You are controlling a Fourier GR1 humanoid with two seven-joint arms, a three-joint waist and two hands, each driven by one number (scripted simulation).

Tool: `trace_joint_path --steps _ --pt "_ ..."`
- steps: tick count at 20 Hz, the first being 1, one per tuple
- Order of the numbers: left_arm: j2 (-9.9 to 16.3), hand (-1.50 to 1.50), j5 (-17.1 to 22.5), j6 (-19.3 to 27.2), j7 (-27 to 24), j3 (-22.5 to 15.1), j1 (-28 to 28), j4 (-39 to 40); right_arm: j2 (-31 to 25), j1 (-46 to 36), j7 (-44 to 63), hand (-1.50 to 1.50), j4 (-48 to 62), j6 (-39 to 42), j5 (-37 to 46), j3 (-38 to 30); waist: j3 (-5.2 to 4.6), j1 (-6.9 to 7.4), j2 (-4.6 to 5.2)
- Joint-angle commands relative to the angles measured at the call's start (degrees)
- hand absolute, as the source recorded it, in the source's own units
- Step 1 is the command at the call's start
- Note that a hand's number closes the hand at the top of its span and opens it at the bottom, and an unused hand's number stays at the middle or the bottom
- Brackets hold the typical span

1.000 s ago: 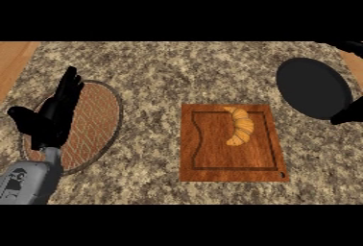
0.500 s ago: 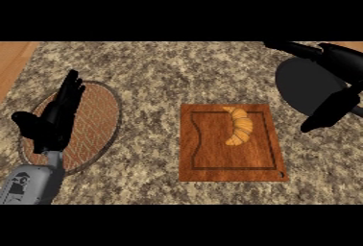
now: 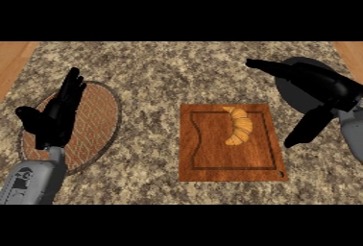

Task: Pick the croissant from the cutting board and place it in the pan

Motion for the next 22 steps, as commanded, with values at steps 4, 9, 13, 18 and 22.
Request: trace_joint_path --steps 4,9,13,18,22 --pt "-1.1 0.00 -2.7 2.0 6.4 -0.7 -1.5 -5.2 3.3 -0.4 0.0 -1.50 5.8 -3.2 8.9 -0.1 0.05 0.33 0.10" --pt "0.8 0.00 -0.1 -3.9 2.0 3.4 1.1 -3.0 4.3 0.0 -3.2 -1.50 8.9 0.4 11.8 -0.5 0.02 0.27 0.05" --pt "0.5 0.00 -0.1 -4.1 2.8 4.5 -1.0 -1.7 5.1 -2.7 -7.7 -1.50 15.6 2.0 14.2 -0.2 0.03 0.39 0.12" --pt "-1.6 0.00 -2.4 -3.8 -0.8 4.1 -1.4 2.0 10.2 -3.1 -8.5 -1.50 17.0 -0.4 20.2 3.8 0.02 0.23 0.15" --pt "-2.8 0.00 -2.9 -3.7 -1.0 4.0 1.4 0.4 11.2 3.3 -7.8 -1.50 11.3 -2.2 23.2 4.7 0.02 -0.02 0.02"
